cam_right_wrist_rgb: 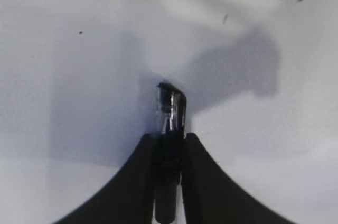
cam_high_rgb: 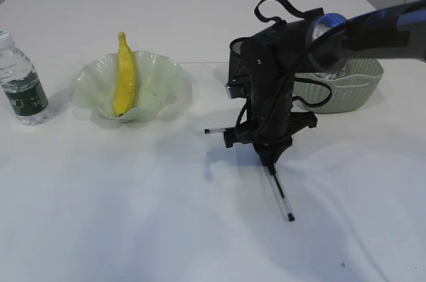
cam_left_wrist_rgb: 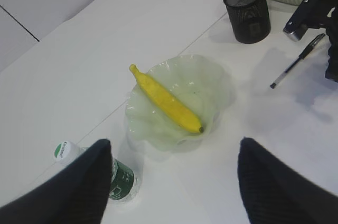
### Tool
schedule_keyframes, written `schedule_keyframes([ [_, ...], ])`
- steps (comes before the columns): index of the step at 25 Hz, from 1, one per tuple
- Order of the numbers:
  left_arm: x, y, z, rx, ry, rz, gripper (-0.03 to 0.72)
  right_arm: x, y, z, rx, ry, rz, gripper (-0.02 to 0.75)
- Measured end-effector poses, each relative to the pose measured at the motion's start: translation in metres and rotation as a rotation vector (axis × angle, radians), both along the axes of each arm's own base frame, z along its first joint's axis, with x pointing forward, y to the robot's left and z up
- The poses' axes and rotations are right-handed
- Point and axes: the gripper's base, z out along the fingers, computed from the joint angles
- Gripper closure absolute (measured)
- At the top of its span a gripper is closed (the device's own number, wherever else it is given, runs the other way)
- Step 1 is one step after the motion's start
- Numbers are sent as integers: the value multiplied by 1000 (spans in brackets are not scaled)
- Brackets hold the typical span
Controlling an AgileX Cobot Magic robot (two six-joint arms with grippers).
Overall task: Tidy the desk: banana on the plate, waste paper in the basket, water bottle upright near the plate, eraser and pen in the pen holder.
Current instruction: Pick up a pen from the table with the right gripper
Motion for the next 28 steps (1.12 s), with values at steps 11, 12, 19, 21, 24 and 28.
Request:
schedule_keyframes([
  [11,0,0,0,-6,4,0,160,0,5,5,45,25,-32,681],
  [12,0,0,0,-7,5,-1,160,1,6,7,54,30,-38,682],
  [19,0,0,0,-11,6,-1,160,17,17,41,111,-21,-55,685],
  [21,0,0,0,-11,6,-1,160,21,19,54,129,-44,-57,685],
  [24,0,0,0,-11,6,-1,160,25,23,70,162,-67,-57,685],
  [28,0,-1,0,-11,7,-1,160,29,28,87,210,-89,-60,685],
])
